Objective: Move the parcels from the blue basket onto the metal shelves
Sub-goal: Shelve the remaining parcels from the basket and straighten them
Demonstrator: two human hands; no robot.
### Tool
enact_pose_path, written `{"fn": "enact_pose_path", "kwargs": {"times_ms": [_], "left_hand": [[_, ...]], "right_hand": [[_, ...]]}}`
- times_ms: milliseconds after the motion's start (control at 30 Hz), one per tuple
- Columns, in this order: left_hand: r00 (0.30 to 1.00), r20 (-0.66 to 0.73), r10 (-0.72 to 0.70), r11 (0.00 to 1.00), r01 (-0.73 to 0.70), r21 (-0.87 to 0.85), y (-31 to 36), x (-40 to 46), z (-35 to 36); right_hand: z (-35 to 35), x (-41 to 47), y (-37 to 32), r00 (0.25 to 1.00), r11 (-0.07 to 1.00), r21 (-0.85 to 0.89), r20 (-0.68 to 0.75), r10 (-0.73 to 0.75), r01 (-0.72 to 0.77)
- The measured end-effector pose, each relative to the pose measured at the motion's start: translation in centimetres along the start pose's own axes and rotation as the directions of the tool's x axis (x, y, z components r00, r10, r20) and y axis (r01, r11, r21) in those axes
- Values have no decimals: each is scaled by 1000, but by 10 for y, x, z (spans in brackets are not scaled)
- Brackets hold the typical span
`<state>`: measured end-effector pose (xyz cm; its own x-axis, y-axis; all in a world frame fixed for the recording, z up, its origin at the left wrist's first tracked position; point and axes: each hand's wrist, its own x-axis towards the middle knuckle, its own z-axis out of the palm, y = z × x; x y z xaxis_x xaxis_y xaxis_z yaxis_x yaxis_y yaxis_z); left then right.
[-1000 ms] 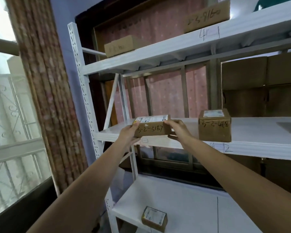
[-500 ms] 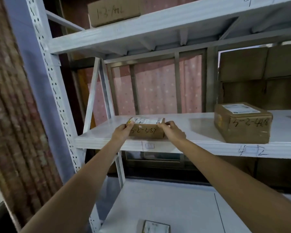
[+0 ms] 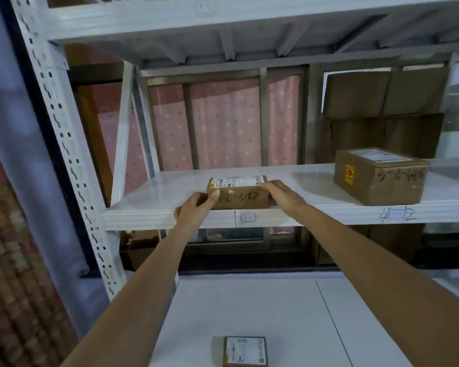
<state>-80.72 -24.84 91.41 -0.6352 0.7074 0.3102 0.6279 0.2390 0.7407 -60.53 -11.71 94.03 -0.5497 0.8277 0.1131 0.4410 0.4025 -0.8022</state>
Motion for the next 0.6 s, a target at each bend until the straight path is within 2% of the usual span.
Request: {"fn": "enact_pose_path", "kwargs": {"times_ms": [300, 400, 500, 567, 600], "left_hand": [[999, -52, 11, 987, -19, -159, -2, -12, -4], [976, -209, 55, 970, -102, -220, -8, -32, 0], [885, -435, 165, 980, -196, -27, -24, -66, 12], [857, -477, 197, 979, -194, 56, -31, -90, 23], [871, -450, 197, 980, -190, 60, -33, -101, 29]], "right_hand": [[-2, -18, 10, 995, 999, 53, -104, -9, 14], [0, -36, 20, 983, 994, 76, -169, -66, 79], [5, -67, 39, 945, 982, -27, -269, -187, 187], [7, -91, 58, 910, 962, -127, -314, -270, 241], [6, -103, 68, 902, 954, -164, -318, -293, 252]]}}
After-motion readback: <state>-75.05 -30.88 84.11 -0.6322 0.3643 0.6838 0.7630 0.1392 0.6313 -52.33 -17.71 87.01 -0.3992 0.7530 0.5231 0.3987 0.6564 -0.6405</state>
